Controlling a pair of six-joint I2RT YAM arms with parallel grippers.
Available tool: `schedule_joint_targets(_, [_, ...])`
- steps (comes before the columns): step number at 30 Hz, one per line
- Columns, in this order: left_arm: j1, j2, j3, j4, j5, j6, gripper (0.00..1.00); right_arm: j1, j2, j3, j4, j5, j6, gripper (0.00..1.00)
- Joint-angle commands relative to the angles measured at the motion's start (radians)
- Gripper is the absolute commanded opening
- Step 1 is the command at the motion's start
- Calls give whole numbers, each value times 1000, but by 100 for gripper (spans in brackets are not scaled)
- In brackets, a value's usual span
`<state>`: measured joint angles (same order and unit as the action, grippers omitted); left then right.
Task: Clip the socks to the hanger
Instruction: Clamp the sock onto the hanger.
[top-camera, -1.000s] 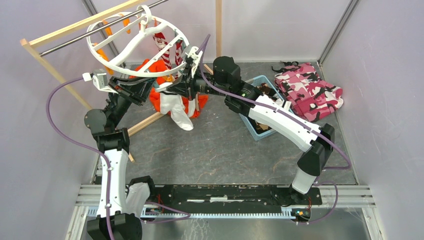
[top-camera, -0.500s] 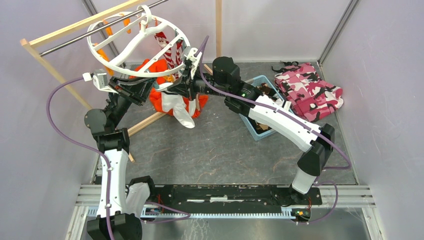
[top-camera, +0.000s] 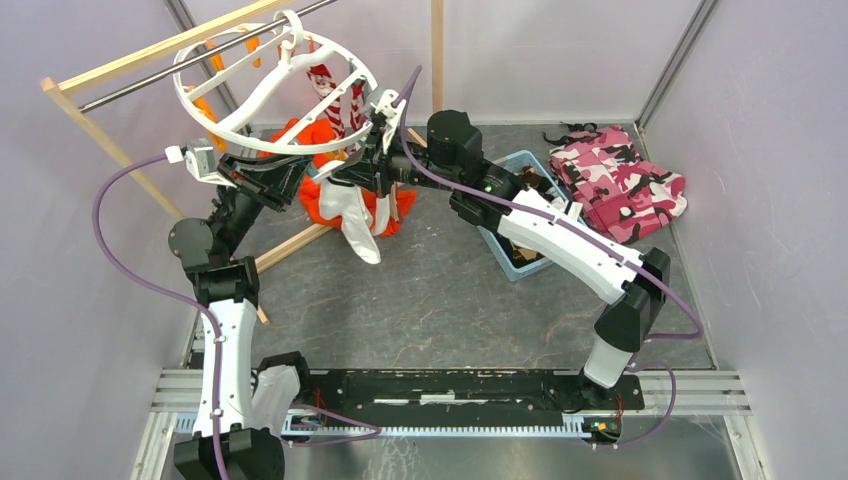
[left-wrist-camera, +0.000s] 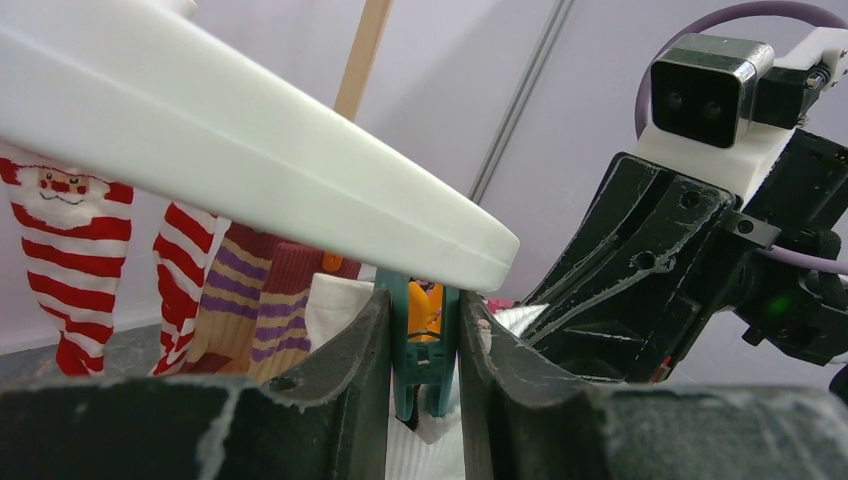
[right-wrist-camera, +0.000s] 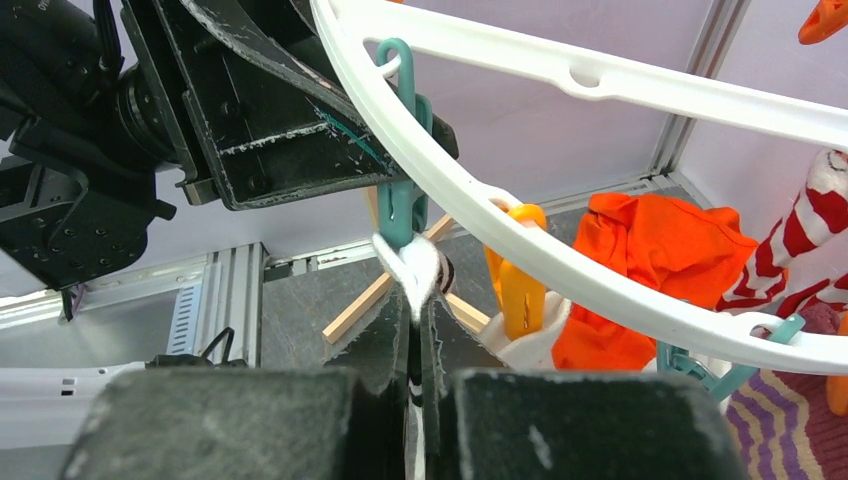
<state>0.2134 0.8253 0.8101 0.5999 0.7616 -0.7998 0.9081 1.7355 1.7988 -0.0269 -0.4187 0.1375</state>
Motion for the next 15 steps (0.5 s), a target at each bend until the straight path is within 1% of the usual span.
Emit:
schedule_joint_targets(1, [-5,-11,27,15,-2,3,5,7,11,54,64,9,40,0])
schedule_joint_targets(7, [-5,-8,32,36,-10,-21,5,29,30,67,31,25,1,0])
schedule_joint_targets(15, [-4,-16,28,39,-20,-37,5,36,33,77,30,47,-26,0])
